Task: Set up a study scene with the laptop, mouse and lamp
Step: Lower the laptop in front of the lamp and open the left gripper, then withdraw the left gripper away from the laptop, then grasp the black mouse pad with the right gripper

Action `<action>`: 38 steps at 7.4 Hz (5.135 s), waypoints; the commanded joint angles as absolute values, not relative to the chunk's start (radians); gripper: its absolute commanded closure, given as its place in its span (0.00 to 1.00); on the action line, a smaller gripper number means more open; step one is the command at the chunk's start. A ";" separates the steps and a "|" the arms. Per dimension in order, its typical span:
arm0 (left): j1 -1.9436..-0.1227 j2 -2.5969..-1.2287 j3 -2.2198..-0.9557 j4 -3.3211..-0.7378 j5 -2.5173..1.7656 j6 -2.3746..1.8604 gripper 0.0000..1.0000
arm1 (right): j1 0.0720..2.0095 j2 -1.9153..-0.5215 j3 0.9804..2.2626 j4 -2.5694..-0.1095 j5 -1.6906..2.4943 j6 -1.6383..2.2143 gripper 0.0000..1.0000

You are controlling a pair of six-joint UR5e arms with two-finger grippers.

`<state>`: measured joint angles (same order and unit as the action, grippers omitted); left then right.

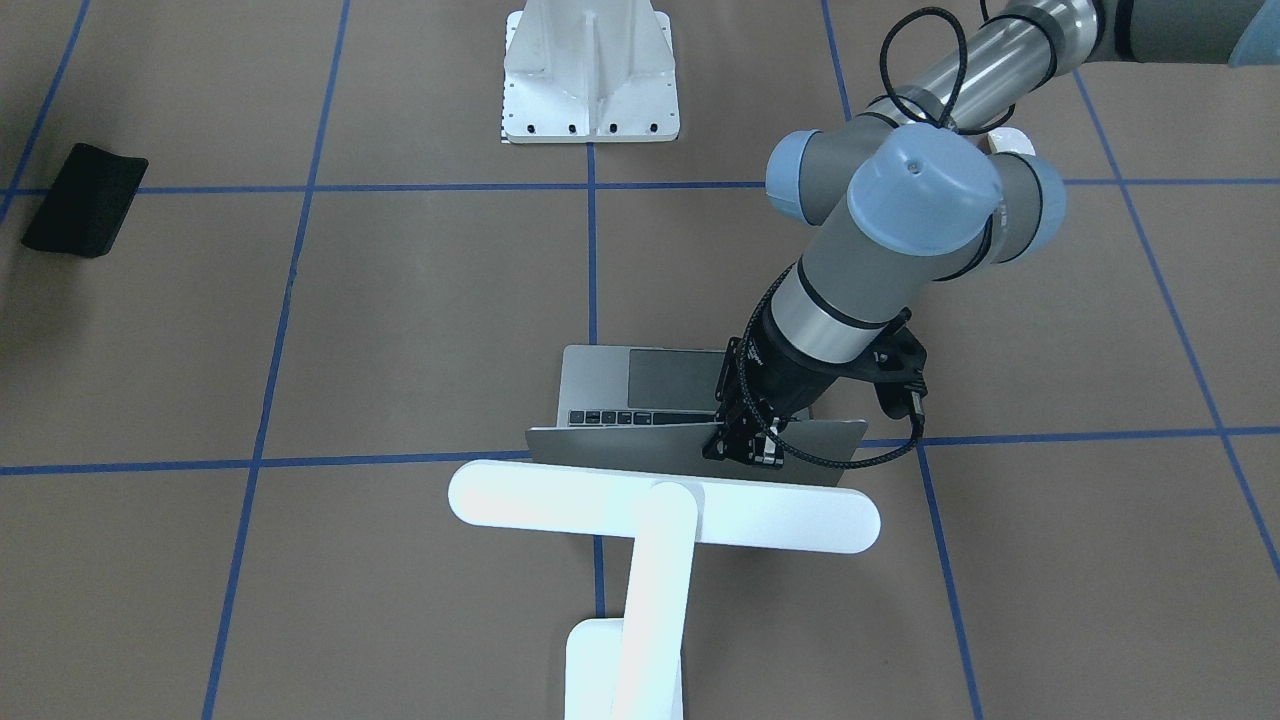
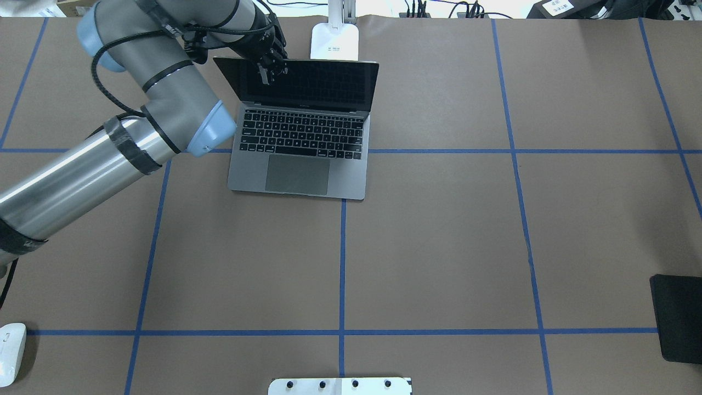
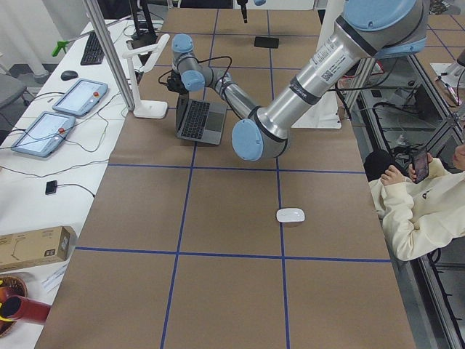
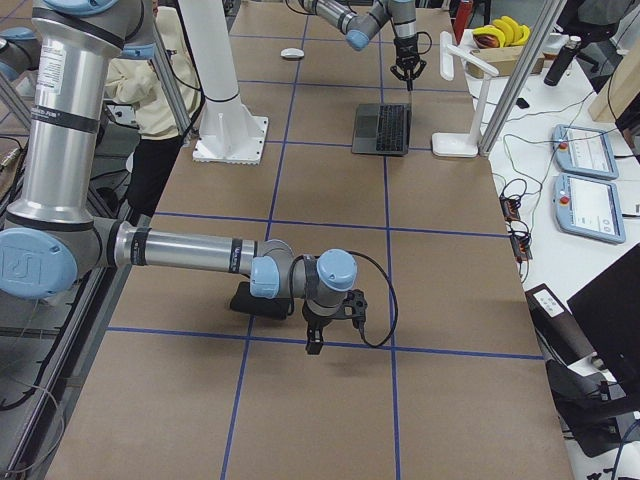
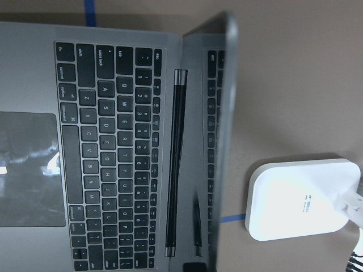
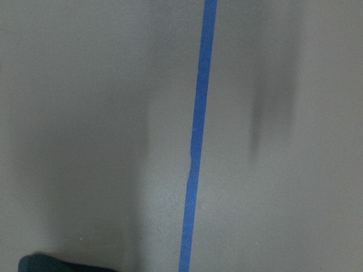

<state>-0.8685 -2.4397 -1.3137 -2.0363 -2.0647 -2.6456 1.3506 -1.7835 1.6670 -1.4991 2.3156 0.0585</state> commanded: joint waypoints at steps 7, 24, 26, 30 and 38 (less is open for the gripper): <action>-0.841 -2.500 -1.147 -2.220 -1.927 -2.632 1.00 | 1.344 -1.782 1.658 -1.500 2.309 0.058 0.00; -1.172 -1.905 -1.692 -2.220 -2.516 -1.700 0.01 | 1.131 -1.798 1.658 -1.454 2.457 0.325 0.00; -1.175 -1.902 -1.713 -2.220 -2.517 -1.683 0.01 | 1.079 -1.804 1.661 -1.451 2.555 0.319 0.00; -1.175 -1.901 -1.738 -2.217 -2.522 -1.683 0.01 | 1.025 -1.835 1.654 -1.460 2.530 0.331 0.00; -1.173 -1.885 -1.761 -2.214 -2.523 -1.683 0.01 | 1.014 -1.861 1.660 -1.453 2.503 0.334 0.00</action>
